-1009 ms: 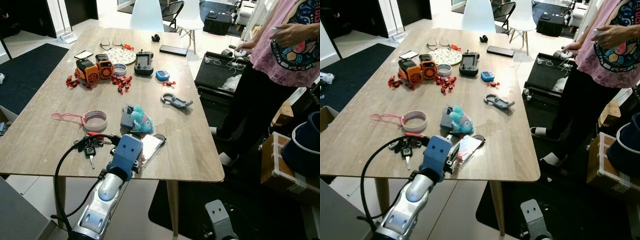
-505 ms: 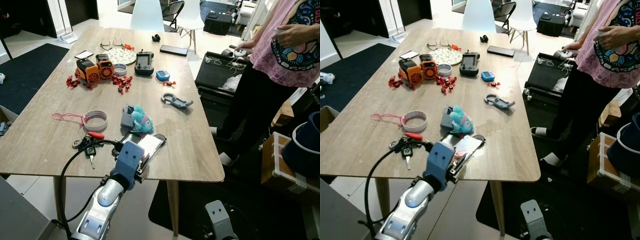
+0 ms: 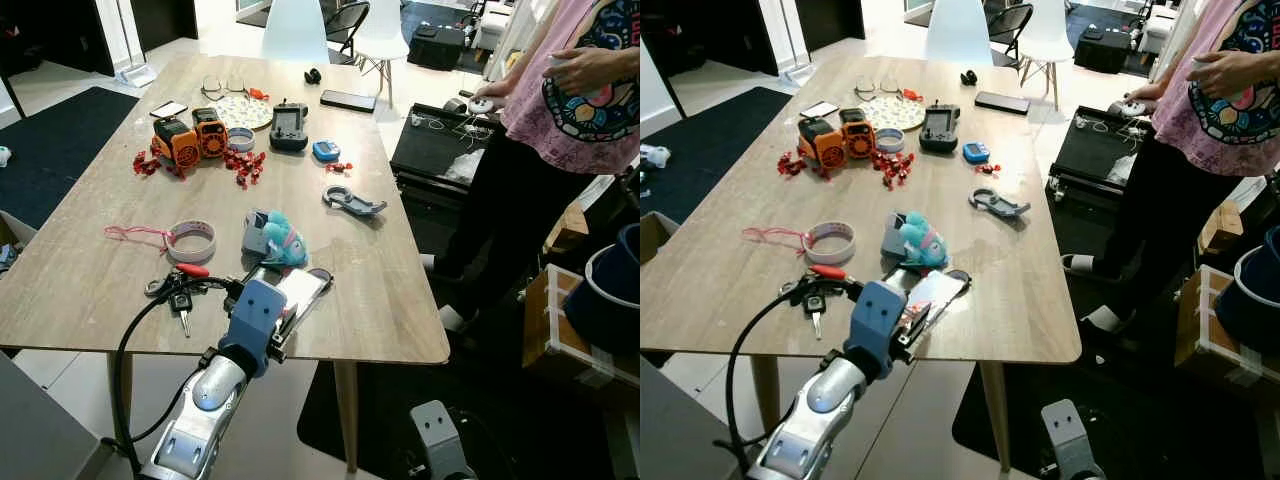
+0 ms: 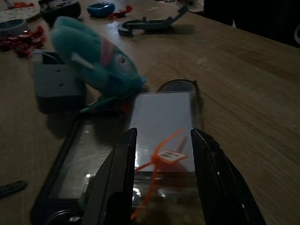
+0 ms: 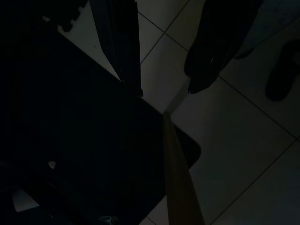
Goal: Hang keys on a hook
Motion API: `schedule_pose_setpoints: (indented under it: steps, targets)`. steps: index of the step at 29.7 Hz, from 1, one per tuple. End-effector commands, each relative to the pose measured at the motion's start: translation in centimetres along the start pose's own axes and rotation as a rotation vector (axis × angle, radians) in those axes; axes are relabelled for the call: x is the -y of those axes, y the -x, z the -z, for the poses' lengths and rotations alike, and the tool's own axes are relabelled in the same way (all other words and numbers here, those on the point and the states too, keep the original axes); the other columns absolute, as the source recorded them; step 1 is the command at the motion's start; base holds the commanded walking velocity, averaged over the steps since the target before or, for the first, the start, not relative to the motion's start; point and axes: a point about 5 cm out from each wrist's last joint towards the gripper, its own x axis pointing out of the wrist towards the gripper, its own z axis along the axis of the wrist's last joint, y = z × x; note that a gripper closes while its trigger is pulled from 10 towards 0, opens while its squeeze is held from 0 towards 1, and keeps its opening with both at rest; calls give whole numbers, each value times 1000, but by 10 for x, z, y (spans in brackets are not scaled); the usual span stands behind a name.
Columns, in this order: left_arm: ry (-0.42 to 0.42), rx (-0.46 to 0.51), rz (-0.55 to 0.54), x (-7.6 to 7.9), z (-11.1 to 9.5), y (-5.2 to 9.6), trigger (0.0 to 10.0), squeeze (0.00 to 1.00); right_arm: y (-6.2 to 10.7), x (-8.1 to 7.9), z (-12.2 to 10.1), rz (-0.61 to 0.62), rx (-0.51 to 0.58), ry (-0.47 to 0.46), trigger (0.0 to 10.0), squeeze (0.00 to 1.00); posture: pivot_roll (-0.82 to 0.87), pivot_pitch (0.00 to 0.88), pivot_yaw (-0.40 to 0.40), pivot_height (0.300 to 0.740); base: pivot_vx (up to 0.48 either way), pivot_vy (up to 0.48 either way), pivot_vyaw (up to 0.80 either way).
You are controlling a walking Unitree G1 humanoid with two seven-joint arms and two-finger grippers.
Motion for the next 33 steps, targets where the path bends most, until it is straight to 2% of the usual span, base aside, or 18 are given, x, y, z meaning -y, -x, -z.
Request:
schedule_pose_setpoints:
  steps: [1, 11, 15, 23, 33]
  targets:
    - [-9, -12, 29, 7, 3, 1, 10000, 0, 2, 2, 6, 11, -18, -12, 10000, 0, 61, 97, -67, 740, 0, 0, 0]
    - [-22, -23, 26, 14, 4, -4, 10000, 0, 2, 1, 6, 9, -20, -12, 10000, 0, 60, 95, -66, 740, 0, 0, 0]
    - [-46, -31, -11, 10, 6, -6, 10000, 0, 2, 1, 4, 10, -16, -13, 10000, 0, 57, 91, -63, 740, 0, 0, 0]
    - [-78, -52, -20, 8, 12, -5, 10000, 0, 2, 2, 5, 11, -19, -10, 10000, 0, 54, 90, -62, 740, 0, 0, 0]
    - [-110, -77, 4, 13, 19, -3, 10000, 0, 3, 3, 7, 11, -22, -8, 10000, 0, 52, 85, -60, 740, 0, 0, 0]
